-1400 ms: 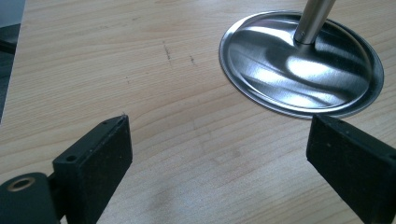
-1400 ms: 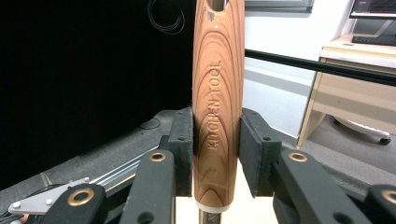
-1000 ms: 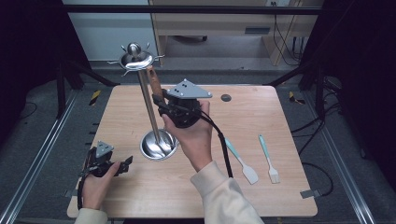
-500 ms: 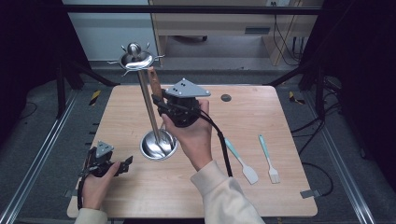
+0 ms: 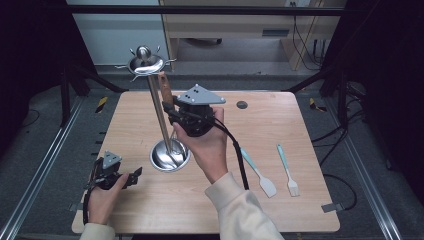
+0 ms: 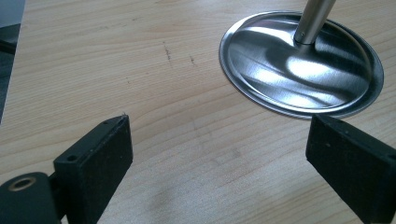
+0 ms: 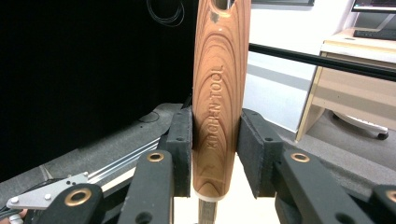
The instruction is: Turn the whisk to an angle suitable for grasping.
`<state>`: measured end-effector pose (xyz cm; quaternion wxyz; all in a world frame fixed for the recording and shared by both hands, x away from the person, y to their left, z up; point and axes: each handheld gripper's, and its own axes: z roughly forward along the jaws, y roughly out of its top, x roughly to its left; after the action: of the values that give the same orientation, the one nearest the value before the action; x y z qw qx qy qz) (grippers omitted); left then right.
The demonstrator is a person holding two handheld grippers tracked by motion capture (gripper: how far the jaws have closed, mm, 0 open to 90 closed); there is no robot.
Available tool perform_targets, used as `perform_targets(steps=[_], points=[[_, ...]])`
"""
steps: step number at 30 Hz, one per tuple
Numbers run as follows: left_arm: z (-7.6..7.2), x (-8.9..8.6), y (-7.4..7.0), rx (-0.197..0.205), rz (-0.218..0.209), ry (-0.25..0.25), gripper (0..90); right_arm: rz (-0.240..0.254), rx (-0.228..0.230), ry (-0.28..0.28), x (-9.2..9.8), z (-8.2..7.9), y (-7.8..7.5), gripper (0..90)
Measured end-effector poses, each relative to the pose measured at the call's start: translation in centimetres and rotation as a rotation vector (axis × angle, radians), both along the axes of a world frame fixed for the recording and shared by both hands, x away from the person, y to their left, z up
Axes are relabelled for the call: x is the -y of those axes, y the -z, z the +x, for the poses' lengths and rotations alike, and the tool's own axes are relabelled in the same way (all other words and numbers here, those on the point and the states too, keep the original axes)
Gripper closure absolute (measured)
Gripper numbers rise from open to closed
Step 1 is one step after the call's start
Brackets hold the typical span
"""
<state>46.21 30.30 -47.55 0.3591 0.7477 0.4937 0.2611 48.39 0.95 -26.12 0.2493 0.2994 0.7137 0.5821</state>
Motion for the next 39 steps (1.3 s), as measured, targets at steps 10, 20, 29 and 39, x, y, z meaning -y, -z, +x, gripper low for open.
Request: perform_targets(steps=[10, 20, 29, 39], points=[[0.0, 0.0, 0.0, 0.0, 0.0, 0.0, 6.8, -0.011, 0.004, -0.006, 0.5, -0.3, -0.1, 63.1], [0.0, -0.1, -0.1, -0.001, 0.002, 0.008, 6.9, -0.075, 0.006, -0.021, 1.6, -1.5, 0.2, 64.1], [-0.8, 0.0, -1.7, 0.061, -0.053, 0.024, 9.1, -0.128, -0.015, -0.01, 3.3, -2.2, 1.1, 70.0], [-1.8, 0.5, -5.2, 0.148, -0.119, 0.054, 11.4, -0.177, -0.055, 0.014, 5.6, -2.4, 2.9, 84.3]])
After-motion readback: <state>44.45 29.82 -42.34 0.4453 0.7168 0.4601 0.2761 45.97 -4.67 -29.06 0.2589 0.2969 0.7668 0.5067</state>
